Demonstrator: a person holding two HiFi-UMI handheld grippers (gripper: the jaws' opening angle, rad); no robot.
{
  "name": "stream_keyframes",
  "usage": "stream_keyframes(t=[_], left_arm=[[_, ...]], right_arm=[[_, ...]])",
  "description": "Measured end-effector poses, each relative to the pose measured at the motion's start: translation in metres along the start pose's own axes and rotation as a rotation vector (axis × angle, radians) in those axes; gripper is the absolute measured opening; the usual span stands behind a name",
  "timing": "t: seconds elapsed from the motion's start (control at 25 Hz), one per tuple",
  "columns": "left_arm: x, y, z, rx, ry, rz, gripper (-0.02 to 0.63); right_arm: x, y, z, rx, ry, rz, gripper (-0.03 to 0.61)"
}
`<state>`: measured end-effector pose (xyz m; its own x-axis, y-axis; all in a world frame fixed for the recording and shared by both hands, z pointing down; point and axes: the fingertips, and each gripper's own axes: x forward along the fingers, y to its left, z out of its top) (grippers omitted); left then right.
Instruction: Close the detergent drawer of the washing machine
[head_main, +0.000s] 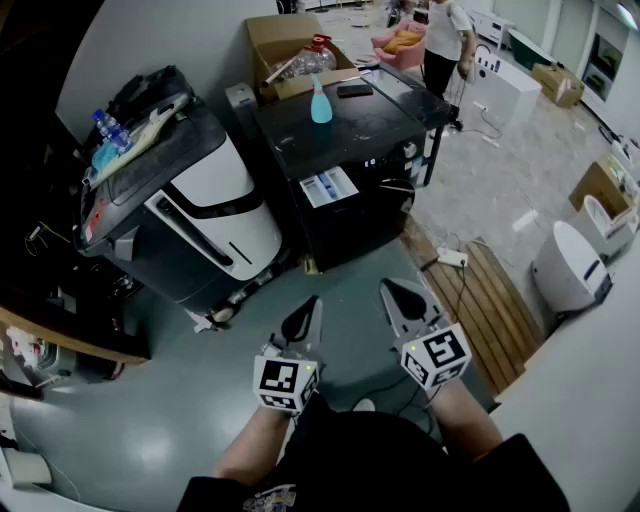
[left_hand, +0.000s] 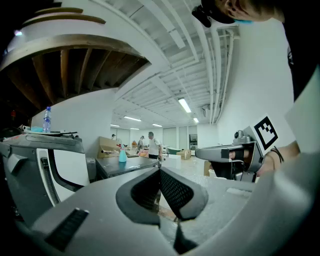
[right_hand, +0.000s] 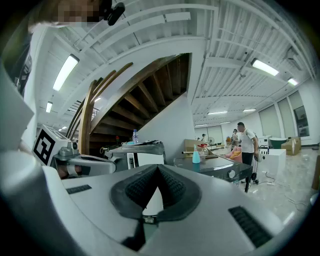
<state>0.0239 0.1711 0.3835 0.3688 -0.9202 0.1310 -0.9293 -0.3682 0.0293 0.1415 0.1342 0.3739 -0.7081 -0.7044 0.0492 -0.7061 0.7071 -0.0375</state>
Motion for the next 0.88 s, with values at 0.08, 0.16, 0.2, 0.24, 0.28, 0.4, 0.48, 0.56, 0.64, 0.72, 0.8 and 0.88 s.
stream_keyframes(t=[0.08, 0.16, 0.2, 0.24, 0.28, 0.4, 0.48, 0.56, 0.64, 0.72, 0.8, 0.88], left_arm=[[0.001, 0.002, 0.0, 0.003, -0.006, 0.002, 0.003], [0.001, 0.002, 0.001, 0.001, -0.005, 0.006, 0.003], [0.002, 0.003, 0.001, 0.0, -0.005, 0.008, 0.003], [0.002, 0.003, 0.002, -0.001, -0.005, 0.011, 0.003], [0.001, 0.002, 0.003, -0.002, -0.006, 0.015, 0.003], [0.0, 0.001, 0.005, 0.002, -0.011, 0.028, 0.003], [0.0, 0.001, 0.007, 0.009, -0.015, 0.036, 0.003], [0.0, 0.001, 0.009, 0.016, -0.019, 0.04, 0.004], [0.0, 0.002, 0.01, 0.018, -0.015, 0.044, 0.005], [0.001, 0.005, 0.01, 0.022, -0.012, 0.049, 0.005], [0.002, 0.011, 0.01, 0.024, -0.012, 0.057, 0.005], [0.006, 0.02, 0.01, 0.026, -0.016, 0.062, 0.005]], right_arm=[[0.0, 0.0, -0.001, 0.019, 0.021, -0.007, -0.003], [0.0, -0.001, 0.0, 0.024, 0.007, -0.003, -0.003], [0.0, -0.002, 0.001, 0.024, -0.01, 0.002, -0.002], [0.0, -0.003, 0.002, 0.024, -0.023, 0.004, -0.002], [-0.001, -0.004, 0.003, 0.026, -0.029, 0.005, -0.002], [-0.004, -0.005, 0.006, 0.024, -0.036, 0.004, 0.0], [-0.005, -0.007, 0.008, 0.022, -0.045, 0.004, 0.0], [-0.006, -0.009, 0.009, 0.024, -0.051, 0.005, 0.0], [-0.004, -0.01, 0.009, 0.028, -0.054, 0.004, 0.0], [-0.001, -0.011, 0.009, 0.032, -0.057, 0.005, 0.0], [0.005, -0.01, 0.009, 0.031, -0.063, 0.009, 0.0], [0.013, -0.011, 0.009, 0.027, -0.067, 0.012, 0.0]])
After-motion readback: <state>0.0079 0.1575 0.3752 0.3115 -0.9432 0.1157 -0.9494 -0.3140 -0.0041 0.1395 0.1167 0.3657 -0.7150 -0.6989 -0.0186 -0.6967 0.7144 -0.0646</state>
